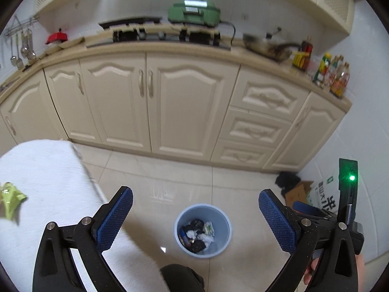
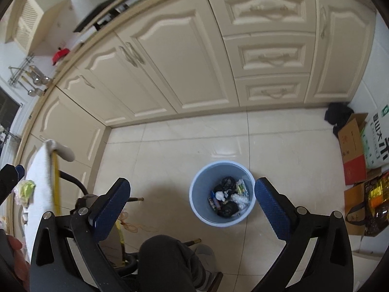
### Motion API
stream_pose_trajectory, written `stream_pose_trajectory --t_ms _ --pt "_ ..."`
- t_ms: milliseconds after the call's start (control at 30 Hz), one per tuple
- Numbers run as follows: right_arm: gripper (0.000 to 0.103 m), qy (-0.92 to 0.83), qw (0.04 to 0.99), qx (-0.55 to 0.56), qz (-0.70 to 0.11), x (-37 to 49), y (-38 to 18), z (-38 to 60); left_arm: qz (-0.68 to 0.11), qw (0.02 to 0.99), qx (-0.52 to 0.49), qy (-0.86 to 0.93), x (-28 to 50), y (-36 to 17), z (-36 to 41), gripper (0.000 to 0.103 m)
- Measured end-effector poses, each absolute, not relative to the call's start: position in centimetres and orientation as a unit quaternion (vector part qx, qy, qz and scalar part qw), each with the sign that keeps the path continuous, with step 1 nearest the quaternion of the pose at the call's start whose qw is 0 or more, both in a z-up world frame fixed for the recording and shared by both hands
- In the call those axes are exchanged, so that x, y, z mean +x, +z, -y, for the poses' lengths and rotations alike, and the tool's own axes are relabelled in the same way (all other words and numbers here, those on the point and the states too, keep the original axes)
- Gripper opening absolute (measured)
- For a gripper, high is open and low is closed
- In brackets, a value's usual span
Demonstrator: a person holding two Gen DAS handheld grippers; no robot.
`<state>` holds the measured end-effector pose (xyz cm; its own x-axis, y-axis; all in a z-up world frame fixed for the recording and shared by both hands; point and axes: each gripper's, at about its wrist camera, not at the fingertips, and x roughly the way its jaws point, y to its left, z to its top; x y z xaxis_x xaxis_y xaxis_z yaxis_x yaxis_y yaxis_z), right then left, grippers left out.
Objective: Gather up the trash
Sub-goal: 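Swing both open tools back over the table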
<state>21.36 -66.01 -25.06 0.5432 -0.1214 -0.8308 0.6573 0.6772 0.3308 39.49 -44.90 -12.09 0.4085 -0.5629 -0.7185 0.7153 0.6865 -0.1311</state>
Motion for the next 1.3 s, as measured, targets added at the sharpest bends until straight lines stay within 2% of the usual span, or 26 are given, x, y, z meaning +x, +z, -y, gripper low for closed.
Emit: stream_pose_trajectory --t_ms 600,967,1300 --pt "0.103 -0.155 0.918 0.191 -0.311 24.9 -9.1 51.2 -0.293 0.897 -0.001 -0.332 30.2 -4.5 17.4 0.102" --pt "0.103 -0.064 0.955 0.111 -0.268 28.2 -4.7 39.6 -0.247 0.941 -0.046 -0.227 23.5 -2.6 3.6 0.102" --pt "0.103 0.028 0.970 0.056 -0.233 29.7 -2.5 30.1 -0.230 0.962 -0.073 -0.129 16.7 -2.9 -4.5 0.102"
